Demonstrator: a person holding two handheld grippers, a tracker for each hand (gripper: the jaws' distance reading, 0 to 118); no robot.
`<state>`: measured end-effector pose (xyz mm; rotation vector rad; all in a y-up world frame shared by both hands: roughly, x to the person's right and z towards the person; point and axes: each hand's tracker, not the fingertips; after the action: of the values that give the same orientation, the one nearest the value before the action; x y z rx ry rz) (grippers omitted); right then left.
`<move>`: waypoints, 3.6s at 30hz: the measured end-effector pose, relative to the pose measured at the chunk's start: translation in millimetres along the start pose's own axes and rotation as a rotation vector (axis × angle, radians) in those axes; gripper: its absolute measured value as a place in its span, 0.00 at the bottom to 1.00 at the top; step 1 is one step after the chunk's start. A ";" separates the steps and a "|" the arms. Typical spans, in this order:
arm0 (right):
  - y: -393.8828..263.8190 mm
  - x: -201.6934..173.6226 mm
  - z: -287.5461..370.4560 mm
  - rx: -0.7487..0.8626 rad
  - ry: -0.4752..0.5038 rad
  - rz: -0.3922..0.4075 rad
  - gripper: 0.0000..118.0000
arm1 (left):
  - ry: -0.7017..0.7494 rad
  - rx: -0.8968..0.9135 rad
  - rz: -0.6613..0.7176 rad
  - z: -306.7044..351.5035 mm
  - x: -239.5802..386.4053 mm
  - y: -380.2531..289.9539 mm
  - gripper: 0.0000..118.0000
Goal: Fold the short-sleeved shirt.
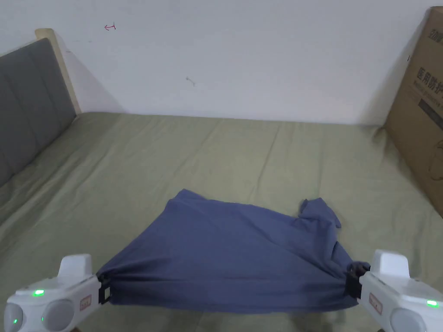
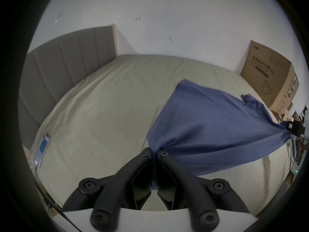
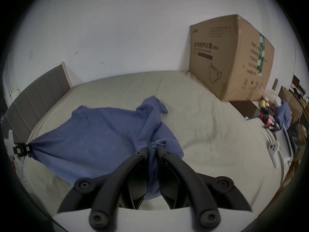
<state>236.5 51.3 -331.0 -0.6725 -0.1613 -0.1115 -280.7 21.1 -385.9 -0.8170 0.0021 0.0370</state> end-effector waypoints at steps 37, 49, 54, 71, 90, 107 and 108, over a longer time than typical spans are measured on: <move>-20.5 19.1 167.0 0.204 -0.040 0.002 0.78 | -0.094 0.262 0.031 153.6 37.2 -29.2 0.94; 19.7 11.0 240.3 0.531 -0.173 0.091 0.42 | -0.111 0.627 -0.074 204.5 98.7 17.2 0.22; 15.2 9.7 234.8 0.552 -0.205 0.139 0.00 | -0.174 0.609 -0.069 196.0 104.3 10.9 0.00; 36.0 20.9 142.9 0.418 -0.182 0.092 0.00 | -0.227 0.057 -0.153 -17.9 130.6 132.6 0.00; 30.8 41.5 33.2 0.236 -0.252 0.069 0.00 | -0.100 -0.319 -0.238 -234.7 140.6 134.3 0.39; 25.6 71.4 -109.3 -0.237 0.008 -0.172 0.86 | -0.168 -0.104 -0.199 -131.6 125.1 139.1 0.00; 23.6 68.7 -117.5 -0.254 0.003 -0.158 0.80 | -0.169 -0.101 -0.201 -131.9 125.1 140.2 0.00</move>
<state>320.8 -7.6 -423.3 -0.9124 -0.1993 -0.2878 -158.8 24.8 -580.3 -0.9099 -0.2424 -0.0841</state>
